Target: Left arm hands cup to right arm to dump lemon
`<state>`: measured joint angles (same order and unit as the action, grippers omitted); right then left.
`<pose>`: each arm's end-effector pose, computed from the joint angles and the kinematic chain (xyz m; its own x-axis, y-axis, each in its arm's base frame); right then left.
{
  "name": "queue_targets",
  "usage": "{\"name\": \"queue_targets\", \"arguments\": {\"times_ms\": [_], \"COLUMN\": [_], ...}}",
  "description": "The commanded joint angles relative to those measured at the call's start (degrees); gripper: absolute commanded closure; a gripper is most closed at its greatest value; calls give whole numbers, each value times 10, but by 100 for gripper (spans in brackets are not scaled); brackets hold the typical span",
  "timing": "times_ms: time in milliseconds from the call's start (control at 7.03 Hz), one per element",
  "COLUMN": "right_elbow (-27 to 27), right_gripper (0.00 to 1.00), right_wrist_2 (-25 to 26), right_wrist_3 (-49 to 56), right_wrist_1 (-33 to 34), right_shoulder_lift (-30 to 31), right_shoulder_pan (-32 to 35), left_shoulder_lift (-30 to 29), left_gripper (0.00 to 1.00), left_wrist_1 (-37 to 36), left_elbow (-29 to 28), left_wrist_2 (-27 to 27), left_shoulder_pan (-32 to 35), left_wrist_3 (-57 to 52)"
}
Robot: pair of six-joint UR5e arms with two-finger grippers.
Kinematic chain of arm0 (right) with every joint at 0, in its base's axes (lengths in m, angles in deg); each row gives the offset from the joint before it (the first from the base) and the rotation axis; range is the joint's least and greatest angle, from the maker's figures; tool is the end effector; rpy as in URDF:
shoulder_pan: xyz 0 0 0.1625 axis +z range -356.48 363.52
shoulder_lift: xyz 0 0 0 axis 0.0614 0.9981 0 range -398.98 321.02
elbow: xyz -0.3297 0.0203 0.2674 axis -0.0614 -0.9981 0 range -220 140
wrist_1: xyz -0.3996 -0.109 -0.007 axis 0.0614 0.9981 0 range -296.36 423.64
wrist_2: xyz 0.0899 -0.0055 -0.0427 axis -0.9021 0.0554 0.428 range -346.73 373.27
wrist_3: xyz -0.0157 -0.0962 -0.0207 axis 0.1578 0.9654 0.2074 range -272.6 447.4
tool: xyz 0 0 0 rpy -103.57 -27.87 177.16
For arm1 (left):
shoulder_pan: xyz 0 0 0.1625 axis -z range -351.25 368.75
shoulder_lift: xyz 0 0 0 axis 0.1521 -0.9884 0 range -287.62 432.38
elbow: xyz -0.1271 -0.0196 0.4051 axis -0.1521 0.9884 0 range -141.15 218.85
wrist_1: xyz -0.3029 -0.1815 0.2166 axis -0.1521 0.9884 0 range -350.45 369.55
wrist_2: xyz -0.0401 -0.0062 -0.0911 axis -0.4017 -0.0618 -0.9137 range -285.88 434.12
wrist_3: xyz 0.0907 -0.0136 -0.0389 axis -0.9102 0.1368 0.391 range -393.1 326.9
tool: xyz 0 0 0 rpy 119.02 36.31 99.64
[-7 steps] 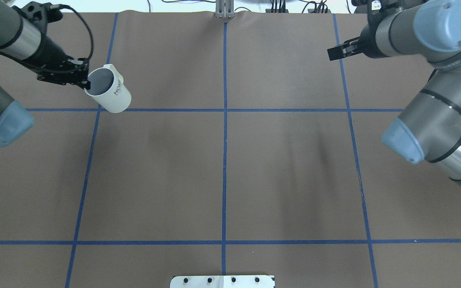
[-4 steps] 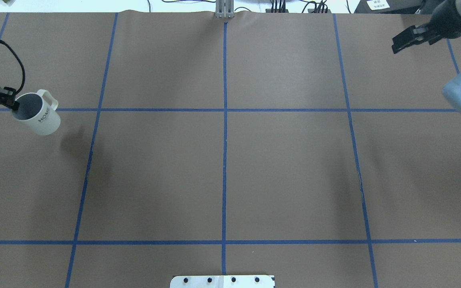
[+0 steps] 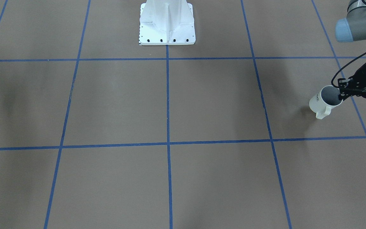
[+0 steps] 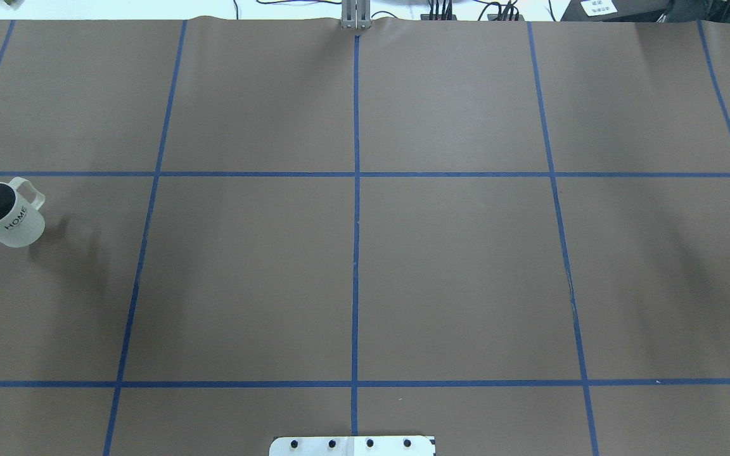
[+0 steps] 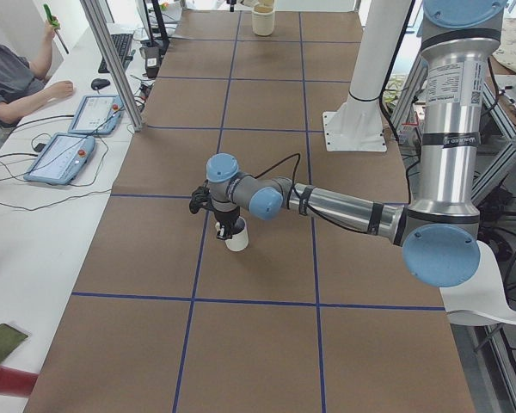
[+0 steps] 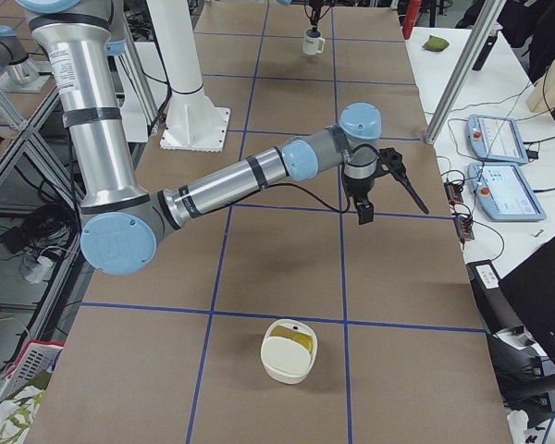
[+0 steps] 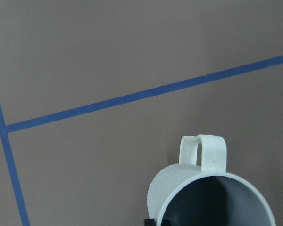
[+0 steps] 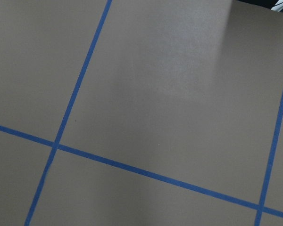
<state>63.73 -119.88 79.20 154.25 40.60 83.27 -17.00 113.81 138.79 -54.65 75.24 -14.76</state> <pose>-0.0347 -0.5578 0.4469 0.6857 -0.2659 0.6775 0.0661 0.9498 0.3058 0.1363 -0.4913 0.5553 0.6988 0.2487 -0.6706 -0.1535 0.9679 0.1991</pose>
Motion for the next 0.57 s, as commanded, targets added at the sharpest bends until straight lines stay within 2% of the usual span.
{"name": "queue_targets", "arguments": {"times_ms": [0, 142, 427], "right_elbow": [1, 1, 2], "right_gripper": [0, 0, 0], "right_wrist_2": [-4, 2, 3], "right_wrist_3": [5, 5, 5], "right_wrist_1": [-4, -5, -5], "right_shoulder_lift": [17, 22, 25], "right_shoulder_pan": [5, 5, 5], "left_shoulder_lift": [1, 1, 0], "left_gripper": [98, 89, 85], "left_wrist_1": [3, 3, 4], "left_elbow": [-4, -4, -6], "left_wrist_2": [-3, -5, -6], "left_shoulder_pan": [-1, -2, -3], "left_wrist_3": [1, 1, 1]}}
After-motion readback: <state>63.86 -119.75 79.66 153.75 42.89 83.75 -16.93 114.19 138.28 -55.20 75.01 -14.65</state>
